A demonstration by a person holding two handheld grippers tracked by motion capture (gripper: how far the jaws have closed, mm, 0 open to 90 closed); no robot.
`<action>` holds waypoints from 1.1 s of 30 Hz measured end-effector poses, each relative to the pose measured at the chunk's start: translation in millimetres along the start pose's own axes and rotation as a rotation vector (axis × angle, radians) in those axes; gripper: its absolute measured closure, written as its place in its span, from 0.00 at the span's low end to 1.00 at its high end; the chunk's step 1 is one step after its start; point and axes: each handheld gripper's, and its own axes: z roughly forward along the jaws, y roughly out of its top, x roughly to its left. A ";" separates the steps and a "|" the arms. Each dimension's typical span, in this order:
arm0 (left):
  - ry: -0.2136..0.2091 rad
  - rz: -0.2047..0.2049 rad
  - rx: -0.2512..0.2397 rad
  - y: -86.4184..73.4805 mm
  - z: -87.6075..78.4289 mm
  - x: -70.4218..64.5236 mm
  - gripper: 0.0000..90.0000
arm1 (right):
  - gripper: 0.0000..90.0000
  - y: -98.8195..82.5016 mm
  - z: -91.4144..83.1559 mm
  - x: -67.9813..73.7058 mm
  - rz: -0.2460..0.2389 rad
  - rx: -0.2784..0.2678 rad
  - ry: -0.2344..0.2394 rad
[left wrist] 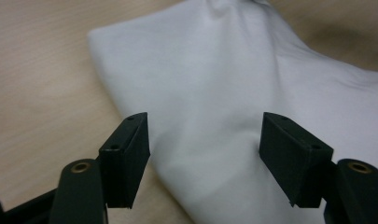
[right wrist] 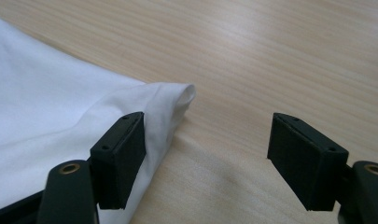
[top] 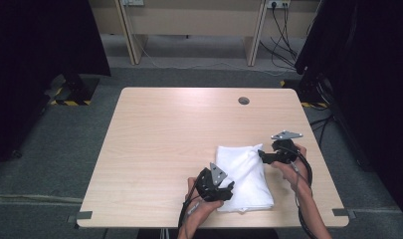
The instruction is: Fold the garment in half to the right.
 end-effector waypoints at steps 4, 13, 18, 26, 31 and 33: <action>0.037 -0.007 -0.010 11.8 9.6 14.6 0.35 | 0.28 -0.7 -8.7 6.8 -0.009 -0.024 -0.028; 0.086 -0.036 0.026 22.2 41.4 29.8 0.27 | 0.24 -14.7 -7.2 27.6 -0.025 -0.014 0.054; 0.137 -0.022 0.085 31.1 62.5 37.3 0.21 | 0.23 -23.9 -3.6 36.5 -0.057 0.010 0.039; 0.202 -0.151 0.093 32.1 66.6 68.5 0.20 | 0.24 -45.8 -8.3 24.7 0.023 0.019 0.009; 0.215 -0.165 0.049 37.4 66.9 70.1 0.22 | 0.23 -38.8 -16.9 27.4 0.011 -0.031 -0.027; 0.211 -0.156 0.047 41.4 70.7 69.3 0.22 | 0.23 -28.2 -16.8 28.6 0.020 -0.070 -0.018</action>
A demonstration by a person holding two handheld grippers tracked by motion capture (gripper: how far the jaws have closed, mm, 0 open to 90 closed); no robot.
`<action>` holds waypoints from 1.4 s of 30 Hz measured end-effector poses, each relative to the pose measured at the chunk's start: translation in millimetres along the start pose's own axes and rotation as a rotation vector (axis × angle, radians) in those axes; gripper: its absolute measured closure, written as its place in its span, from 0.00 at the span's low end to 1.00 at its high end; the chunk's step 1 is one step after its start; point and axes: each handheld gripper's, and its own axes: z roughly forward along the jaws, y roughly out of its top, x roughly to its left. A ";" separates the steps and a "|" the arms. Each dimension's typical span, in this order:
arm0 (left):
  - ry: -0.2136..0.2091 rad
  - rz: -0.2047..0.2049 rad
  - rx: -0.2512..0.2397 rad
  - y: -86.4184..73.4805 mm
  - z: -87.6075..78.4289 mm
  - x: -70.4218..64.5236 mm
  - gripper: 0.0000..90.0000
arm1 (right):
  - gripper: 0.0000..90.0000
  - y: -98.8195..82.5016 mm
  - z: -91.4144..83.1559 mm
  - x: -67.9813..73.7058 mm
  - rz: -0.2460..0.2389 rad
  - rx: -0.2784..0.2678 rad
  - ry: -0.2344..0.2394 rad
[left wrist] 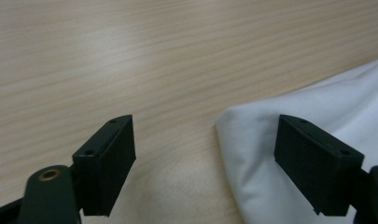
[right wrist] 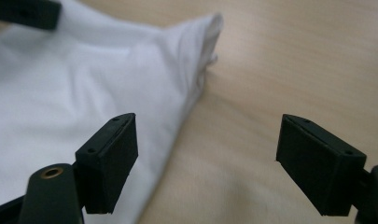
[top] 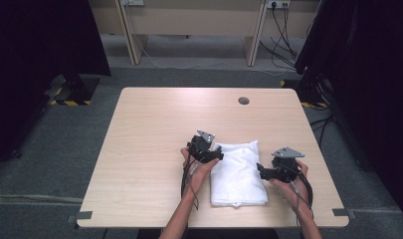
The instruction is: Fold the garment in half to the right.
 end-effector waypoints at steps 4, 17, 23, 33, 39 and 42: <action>0.009 -0.018 -0.025 6.4 5.1 1.0 0.20 | 0.22 27.8 14.8 -2.9 0.040 -0.037 -0.047; 0.025 -0.053 0.000 10.7 17.2 12.6 0.20 | 0.27 28.8 56.4 -19.9 0.073 0.086 -0.192; 0.013 -0.080 -0.018 10.9 15.6 15.8 0.18 | 0.24 41.7 40.2 -12.7 0.099 -0.003 -0.121; -0.001 0.004 -0.006 -6.0 -10.2 13.9 0.16 | 0.20 24.8 42.7 14.7 -0.036 0.121 0.009; 0.002 0.020 0.035 -8.7 -7.0 14.1 0.16 | 0.20 18.2 29.1 12.4 -0.043 0.101 -0.022; -0.005 0.021 0.028 -11.2 -14.3 14.3 0.17 | 0.19 8.6 10.0 20.6 -0.032 0.054 0.045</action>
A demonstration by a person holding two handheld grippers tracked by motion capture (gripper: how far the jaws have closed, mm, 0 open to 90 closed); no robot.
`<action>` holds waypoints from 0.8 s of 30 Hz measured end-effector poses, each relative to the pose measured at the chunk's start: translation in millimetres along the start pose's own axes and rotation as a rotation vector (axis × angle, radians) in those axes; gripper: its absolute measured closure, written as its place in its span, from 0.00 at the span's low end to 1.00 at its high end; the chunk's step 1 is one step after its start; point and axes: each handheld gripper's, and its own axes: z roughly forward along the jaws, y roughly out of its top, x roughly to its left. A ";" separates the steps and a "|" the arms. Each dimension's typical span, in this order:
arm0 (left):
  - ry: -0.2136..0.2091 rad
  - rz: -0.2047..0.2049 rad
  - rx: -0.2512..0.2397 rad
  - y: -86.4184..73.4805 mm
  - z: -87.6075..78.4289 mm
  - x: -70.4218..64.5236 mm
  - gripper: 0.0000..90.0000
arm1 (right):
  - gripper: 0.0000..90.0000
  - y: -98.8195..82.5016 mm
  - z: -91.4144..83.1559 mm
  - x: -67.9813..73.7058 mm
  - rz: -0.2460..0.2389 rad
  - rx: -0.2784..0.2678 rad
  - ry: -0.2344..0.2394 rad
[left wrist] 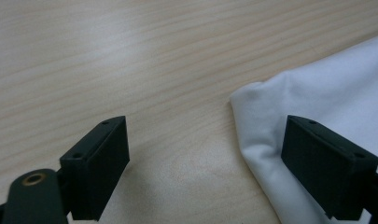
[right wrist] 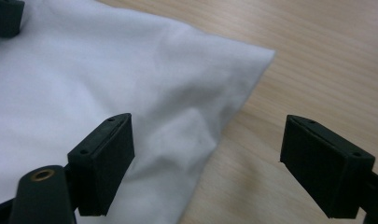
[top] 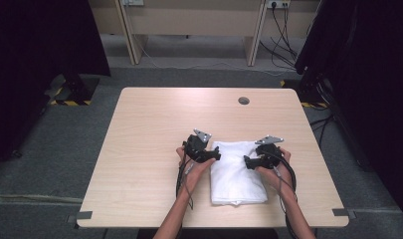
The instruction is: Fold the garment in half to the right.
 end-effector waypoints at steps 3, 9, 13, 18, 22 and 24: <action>-0.017 0.009 0.000 -3.9 -6.5 -1.8 0.16 | 0.19 -12.9 -11.8 11.1 -0.024 -0.005 0.064; -0.029 0.034 0.003 -15.0 -22.8 -6.1 0.15 | 0.18 -40.0 -19.8 20.3 -0.032 0.015 0.070; -0.060 0.067 0.001 -24.0 -34.9 -16.8 0.15 | 0.17 -46.0 -27.7 18.8 -0.011 -0.008 0.066; -0.045 0.128 0.016 -33.5 -33.4 -28.5 0.15 | 0.17 -57.5 -33.5 22.3 -0.055 0.015 0.049; -0.036 0.135 0.012 -34.2 -36.8 -27.7 0.15 | 0.15 -60.9 -36.8 19.5 -0.030 0.007 0.055; -0.034 0.117 -0.006 -34.4 -38.9 -26.6 0.15 | 0.15 -59.6 -39.9 18.8 -0.036 -0.003 0.048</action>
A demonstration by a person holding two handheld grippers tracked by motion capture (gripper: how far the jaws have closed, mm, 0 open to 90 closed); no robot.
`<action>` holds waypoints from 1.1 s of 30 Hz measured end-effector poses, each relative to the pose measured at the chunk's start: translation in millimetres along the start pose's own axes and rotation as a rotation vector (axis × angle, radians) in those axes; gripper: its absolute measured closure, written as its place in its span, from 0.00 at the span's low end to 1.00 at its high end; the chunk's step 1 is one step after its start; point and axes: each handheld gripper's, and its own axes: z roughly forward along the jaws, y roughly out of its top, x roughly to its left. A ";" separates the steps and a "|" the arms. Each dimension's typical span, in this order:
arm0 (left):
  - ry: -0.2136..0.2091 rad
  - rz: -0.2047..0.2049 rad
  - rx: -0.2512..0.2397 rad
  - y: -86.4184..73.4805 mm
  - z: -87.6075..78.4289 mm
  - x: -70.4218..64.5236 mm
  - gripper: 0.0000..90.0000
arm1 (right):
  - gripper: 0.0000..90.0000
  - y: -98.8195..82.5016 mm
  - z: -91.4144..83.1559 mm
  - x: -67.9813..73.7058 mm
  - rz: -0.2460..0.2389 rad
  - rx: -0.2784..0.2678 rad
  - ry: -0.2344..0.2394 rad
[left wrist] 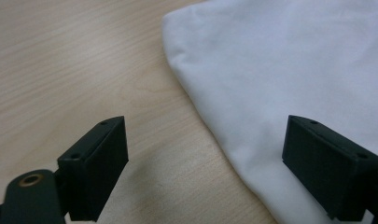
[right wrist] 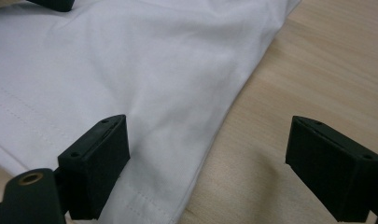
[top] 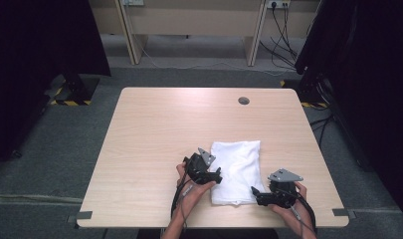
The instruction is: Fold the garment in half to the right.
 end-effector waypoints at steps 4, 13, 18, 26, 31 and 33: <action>-0.012 -0.015 -0.010 -3.1 -6.3 2.6 0.14 | 0.15 3.7 -5.1 1.0 0.005 -0.028 0.009; -0.093 -0.025 -0.051 -26.1 -38.3 -15.9 0.13 | 0.15 34.7 6.9 5.2 -0.042 -0.101 0.102; -0.125 0.022 -0.015 -33.5 -40.6 -29.5 0.14 | 0.16 58.5 34.7 3.5 -0.058 -0.090 0.144; -0.117 0.057 0.017 -35.1 -40.8 -34.0 0.15 | 0.15 80.2 81.8 -29.9 -0.001 -0.003 0.110; -0.120 0.053 0.018 -35.1 -40.7 -33.6 0.15 | 0.15 79.2 84.2 -40.4 0.045 0.001 0.124; -0.126 0.047 0.018 -35.1 -40.6 -33.0 0.15 | 0.15 83.2 79.8 -37.7 0.036 -0.022 0.125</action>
